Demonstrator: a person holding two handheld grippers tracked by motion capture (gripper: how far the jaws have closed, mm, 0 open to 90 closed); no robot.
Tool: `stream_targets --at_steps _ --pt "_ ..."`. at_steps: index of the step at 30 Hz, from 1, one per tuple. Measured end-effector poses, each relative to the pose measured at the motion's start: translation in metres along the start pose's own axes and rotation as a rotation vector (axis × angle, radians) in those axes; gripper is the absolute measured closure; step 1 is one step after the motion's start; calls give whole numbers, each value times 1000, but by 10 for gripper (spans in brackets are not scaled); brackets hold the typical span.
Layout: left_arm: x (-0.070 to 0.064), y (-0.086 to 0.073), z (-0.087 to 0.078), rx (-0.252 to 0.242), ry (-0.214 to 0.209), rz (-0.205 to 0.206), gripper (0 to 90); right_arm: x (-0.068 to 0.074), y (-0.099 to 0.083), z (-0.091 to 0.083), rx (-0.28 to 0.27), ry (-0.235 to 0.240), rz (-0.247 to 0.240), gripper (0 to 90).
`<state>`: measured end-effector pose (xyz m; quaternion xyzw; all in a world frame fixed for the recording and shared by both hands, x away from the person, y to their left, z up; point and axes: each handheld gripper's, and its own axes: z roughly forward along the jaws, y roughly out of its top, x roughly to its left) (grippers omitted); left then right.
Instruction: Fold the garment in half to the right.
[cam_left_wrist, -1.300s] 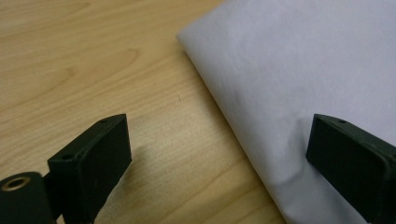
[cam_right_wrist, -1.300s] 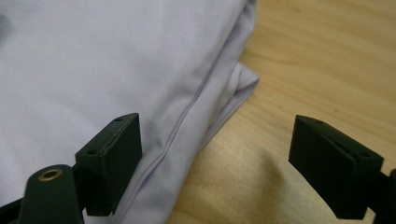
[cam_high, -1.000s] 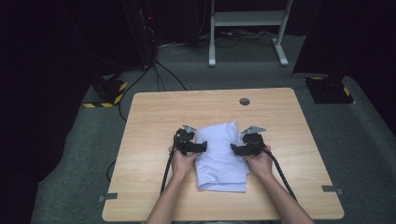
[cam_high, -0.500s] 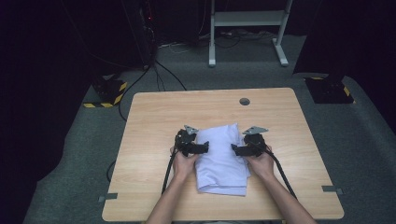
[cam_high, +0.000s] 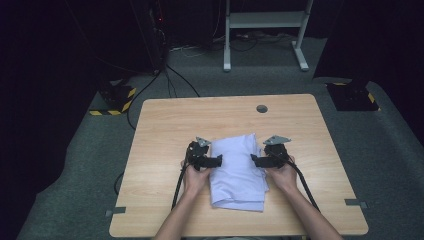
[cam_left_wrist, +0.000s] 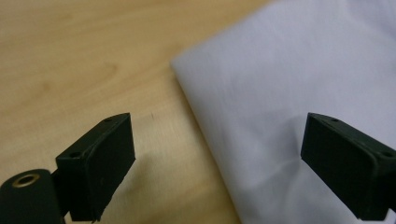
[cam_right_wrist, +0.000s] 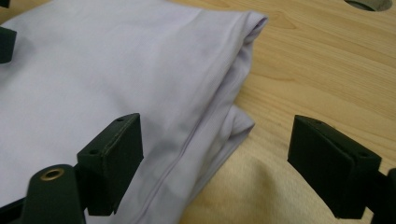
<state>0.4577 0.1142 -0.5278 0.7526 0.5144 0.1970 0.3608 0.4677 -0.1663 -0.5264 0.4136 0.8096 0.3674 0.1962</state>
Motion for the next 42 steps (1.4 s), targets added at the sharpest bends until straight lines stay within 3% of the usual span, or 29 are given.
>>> stream_targets --at_steps 2,4,8,12,18,20,23,25,27,29,31,34,36,37,39,41,42 --pt "1 6 7 3 35 2 101 -1 4 8 19 -30 14 174" --pt "5 8 14 31 29 -16 87 -6 5 16 44 -66 11 167" --pt "6 1 12 46 14 -5 121 -19 -1 9 51 -48 61 155" --pt "3 -6 7 59 15 1 138 -10 0 8 66 -71 -3 164" --pt "-6 -20 -11 76 6 8 169 3 -3 4 69 -28 -46 165" --pt "-5 -18 -12 68 22 20 144 5 -2 2 47 -20 -49 164" --pt "1 -7 -7 15 2 -38 120 5 5 2 -9 -8 -2 175" --pt "3 1 2 14 13 -47 105 7 11 9 -14 -40 -6 187" --pt "5 4 9 35 10 -28 90 6 12 16 -10 -67 -8 185" --pt "7 3 12 45 -6 15 89 0 10 20 28 -78 1 176" --pt "12 3 7 62 -18 41 89 -9 5 16 28 -77 25 172" --pt "16 5 1 15 -54 25 108 -18 3 8 12 -54 61 171" --pt "12 9 2 -30 -105 -6 111 -15 6 9 -17 -62 53 197" --pt "8 12 4 -32 -106 5 109 -12 8 10 -31 -58 62 202" --pt "1 16 14 -11 -103 21 105 -8 12 17 -28 -35 89 194" --pt "-1 16 23 29 -74 39 93 -4 16 26 17 -59 64 187" --pt "0 16 24 34 -79 23 83 -5 17 30 37 -73 63 186"
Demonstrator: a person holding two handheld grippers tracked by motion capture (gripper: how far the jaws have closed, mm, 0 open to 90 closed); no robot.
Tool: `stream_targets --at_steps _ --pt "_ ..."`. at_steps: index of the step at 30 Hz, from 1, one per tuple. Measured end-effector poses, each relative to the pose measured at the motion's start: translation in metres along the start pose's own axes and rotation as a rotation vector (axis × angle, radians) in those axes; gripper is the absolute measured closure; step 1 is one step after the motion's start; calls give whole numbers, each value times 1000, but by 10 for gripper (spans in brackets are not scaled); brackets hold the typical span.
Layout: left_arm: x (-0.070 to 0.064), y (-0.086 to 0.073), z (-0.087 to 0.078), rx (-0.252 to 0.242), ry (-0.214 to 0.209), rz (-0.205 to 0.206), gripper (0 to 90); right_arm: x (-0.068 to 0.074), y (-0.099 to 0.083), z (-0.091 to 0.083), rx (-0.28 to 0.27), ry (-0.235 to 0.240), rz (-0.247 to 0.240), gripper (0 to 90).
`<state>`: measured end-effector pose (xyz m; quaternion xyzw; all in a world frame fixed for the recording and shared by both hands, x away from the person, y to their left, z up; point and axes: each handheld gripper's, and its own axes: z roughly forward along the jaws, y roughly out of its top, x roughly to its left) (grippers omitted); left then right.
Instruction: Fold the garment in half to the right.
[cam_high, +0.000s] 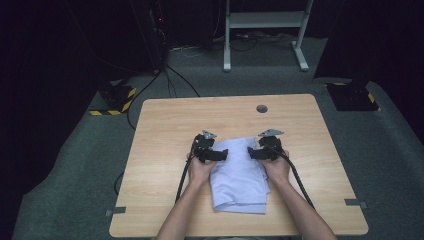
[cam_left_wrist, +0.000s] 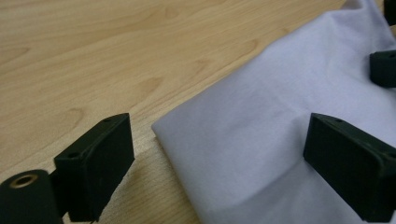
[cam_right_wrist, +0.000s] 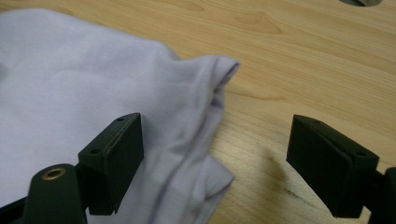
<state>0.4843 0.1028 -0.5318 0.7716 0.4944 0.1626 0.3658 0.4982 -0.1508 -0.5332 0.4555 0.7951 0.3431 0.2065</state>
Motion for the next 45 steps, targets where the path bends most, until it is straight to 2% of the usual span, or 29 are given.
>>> stream_targets --at_steps 1,3,5,7,8,10,11,13,14,17,18,20,22,24,25,26,28,30,32,35,37,39,41,42,44,45 --pt "3 -1 -1 5 -7 -22 80 -2 -1 1 2 -2 4 182" --pt "8 -3 -5 -5 -2 -28 80 -11 -3 -2 11 7 41 168" --pt "12 -5 -10 -32 -24 -55 95 -19 -5 -7 7 21 59 159" --pt "13 -3 -10 -55 -25 -76 106 -18 -4 -9 -7 9 51 171" --pt "12 -1 -8 -50 -18 -80 110 -16 -2 -9 -16 5 47 181" --pt "7 -1 -1 -14 23 -44 118 -10 0 -4 -17 0 38 191" --pt "6 -2 0 -12 33 -36 122 -8 -1 -1 -3 -7 25 188" --pt "3 -5 -4 -7 26 -44 150 -7 -4 0 5 -1 23 183" --pt "1 -9 -8 2 17 -30 161 -6 -5 -3 16 10 19 180" --pt "-4 -16 -17 2 10 -10 157 3 -9 -14 26 4 -81 178" --pt "-4 -16 -18 -10 11 -21 139 5 -10 -16 21 1 -96 172" --pt "-1 -12 -17 -31 -8 -56 120 4 -8 -16 -3 17 -65 172" --pt "3 -7 -12 -34 9 -70 117 0 -3 -13 -29 27 2 175" --pt "6 -6 -7 -5 51 -53 117 -1 0 -8 -14 18 17 176" --pt "10 -7 -4 13 56 -57 114 -3 0 -4 4 0 8 177" --pt "16 -9 -5 7 39 -79 102 -7 -3 -1 23 -7 12 171" --pt "23 -13 -11 3 54 -96 108 -21 -8 -4 31 24 73 149" --pt "27 -15 -18 -5 37 -121 110 -27 -12 -10 19 32 90 155" --pt "21 -15 -26 -30 14 -93 114 -26 -14 -20 -15 35 80 174" --pt "1 -16 -37 -59 -42 -31 113 -16 -17 -32 -32 71 25 191" --pt "-14 -19 -38 -61 -75 13 114 -5 -20 -39 -45 105 -9 192" --pt "-25 -23 -32 -34 -95 48 112 7 -24 -42 -41 139 -38 203" --pt "-31 -27 -24 -6 -77 74 111 17 -29 -42 -29 172 -60 202" --pt "-31 -29 -20 8 -65 78 100 24 -31 -39 -11 182 -88 203" --pt "-27 -29 -19 7 -73 68 84 29 -34 -35 7 159 -133 199" --pt "-26 -29 -20 2 -57 73 85 28 -35 -33 7 166 -129 198"
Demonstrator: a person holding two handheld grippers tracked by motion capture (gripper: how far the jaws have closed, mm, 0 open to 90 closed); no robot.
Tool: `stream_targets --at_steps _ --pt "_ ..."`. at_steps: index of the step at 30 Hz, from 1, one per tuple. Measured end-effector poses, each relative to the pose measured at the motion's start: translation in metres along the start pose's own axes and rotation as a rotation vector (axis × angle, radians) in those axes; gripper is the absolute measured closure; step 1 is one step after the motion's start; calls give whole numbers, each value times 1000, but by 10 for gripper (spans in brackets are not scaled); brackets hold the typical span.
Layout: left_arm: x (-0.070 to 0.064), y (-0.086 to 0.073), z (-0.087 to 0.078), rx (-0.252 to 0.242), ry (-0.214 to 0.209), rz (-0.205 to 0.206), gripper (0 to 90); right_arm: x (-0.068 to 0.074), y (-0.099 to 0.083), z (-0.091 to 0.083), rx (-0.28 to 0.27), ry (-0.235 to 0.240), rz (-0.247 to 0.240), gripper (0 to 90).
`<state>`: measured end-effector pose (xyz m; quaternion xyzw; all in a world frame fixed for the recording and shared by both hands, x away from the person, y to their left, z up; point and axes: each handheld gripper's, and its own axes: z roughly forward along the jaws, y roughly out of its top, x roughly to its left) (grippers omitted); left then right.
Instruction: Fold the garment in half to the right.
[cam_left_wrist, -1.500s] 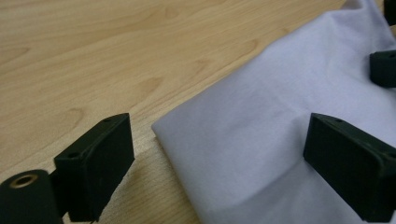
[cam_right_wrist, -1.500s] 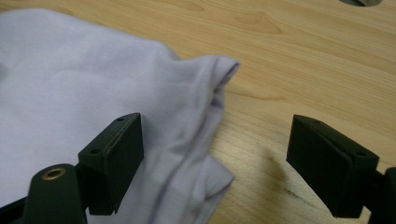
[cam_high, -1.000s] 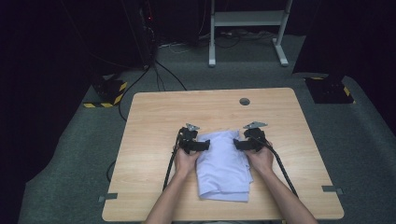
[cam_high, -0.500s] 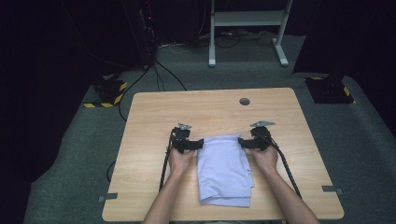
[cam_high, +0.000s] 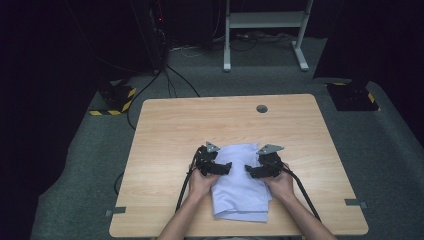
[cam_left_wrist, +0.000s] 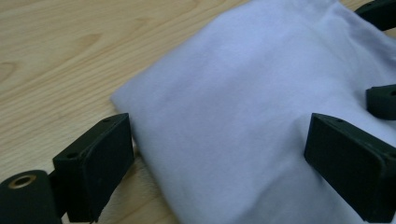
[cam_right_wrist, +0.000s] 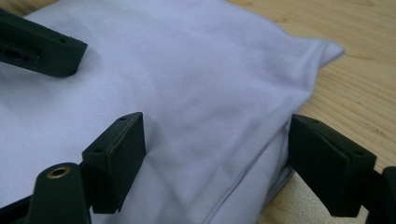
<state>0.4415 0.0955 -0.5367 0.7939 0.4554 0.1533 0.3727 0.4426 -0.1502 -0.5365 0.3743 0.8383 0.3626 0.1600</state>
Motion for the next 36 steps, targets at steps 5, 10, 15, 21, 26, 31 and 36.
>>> stream_targets --at_steps 5,10,15,21,26,31,36 --pt "8 -3 -12 -10 28 -19 103 -13 -2 -5 3 -19 40 193" --pt "-10 -5 -23 -54 -16 17 108 -3 -10 -22 -62 -6 35 208" --pt "-8 -11 -12 2 -7 18 90 5 -16 -13 -16 20 -2 195" --pt "2 -20 -19 -19 11 -31 97 -10 -24 -24 -41 -11 59 201" --pt "-8 -14 -11 -2 34 8 97 7 -18 -18 -31 11 -19 217" --pt "6 -2 -2 12 92 -13 95 -5 -8 -3 -32 -8 42 203" --pt "8 6 -6 -27 37 -38 96 -12 4 3 -36 -55 46 184"
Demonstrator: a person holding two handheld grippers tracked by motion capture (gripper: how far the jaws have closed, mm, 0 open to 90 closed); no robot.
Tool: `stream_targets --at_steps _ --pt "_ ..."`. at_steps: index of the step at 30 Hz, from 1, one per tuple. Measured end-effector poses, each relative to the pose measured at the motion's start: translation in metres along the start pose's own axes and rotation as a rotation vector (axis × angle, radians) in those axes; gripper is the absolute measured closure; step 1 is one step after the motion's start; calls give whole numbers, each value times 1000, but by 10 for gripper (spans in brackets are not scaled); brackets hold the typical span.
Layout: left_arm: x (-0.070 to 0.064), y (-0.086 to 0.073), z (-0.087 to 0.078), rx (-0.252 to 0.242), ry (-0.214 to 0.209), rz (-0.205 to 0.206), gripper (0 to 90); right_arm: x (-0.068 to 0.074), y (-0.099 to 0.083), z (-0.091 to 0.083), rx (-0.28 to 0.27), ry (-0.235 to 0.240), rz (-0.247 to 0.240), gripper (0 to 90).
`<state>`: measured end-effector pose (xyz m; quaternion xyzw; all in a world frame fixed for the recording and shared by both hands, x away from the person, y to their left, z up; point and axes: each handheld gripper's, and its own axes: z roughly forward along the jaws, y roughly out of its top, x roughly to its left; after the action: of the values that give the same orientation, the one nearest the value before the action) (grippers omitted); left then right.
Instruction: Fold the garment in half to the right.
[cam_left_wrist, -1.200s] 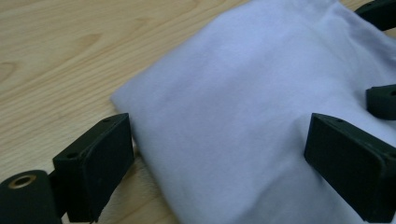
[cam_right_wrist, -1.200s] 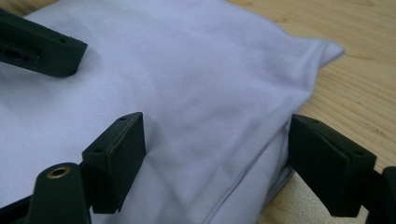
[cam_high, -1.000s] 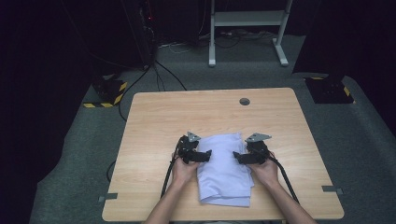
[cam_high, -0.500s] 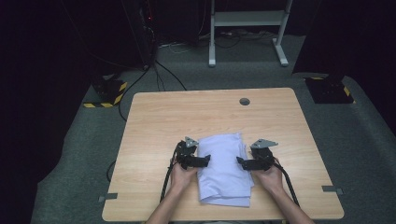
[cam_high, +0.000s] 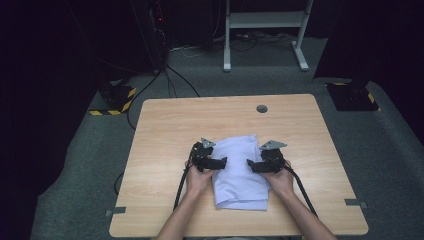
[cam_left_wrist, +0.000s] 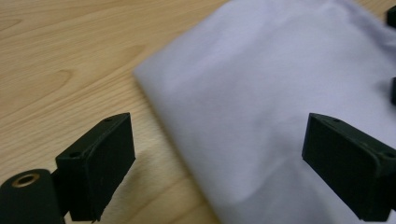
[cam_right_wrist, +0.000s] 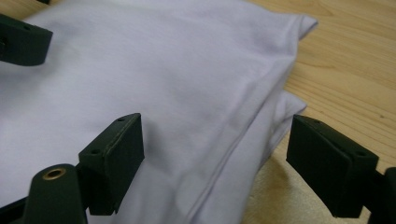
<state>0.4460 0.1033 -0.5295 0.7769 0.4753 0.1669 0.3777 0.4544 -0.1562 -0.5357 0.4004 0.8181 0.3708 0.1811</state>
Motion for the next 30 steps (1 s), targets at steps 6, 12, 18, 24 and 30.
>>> stream_targets --at_steps 6,12,18,24,30 --pt "-29 -16 -7 7 -34 91 109 23 -14 -21 -38 90 -50 218" --pt "-21 -9 9 30 -3 99 100 26 -15 -10 -14 47 -72 237" --pt "-15 -9 2 22 -10 63 98 20 -9 -7 -32 45 -31 213" --pt "-26 -23 -7 18 -18 91 109 26 -22 -23 -40 70 -47 220" --pt "-21 -12 5 25 22 110 102 22 -15 -9 -20 28 -57 225"
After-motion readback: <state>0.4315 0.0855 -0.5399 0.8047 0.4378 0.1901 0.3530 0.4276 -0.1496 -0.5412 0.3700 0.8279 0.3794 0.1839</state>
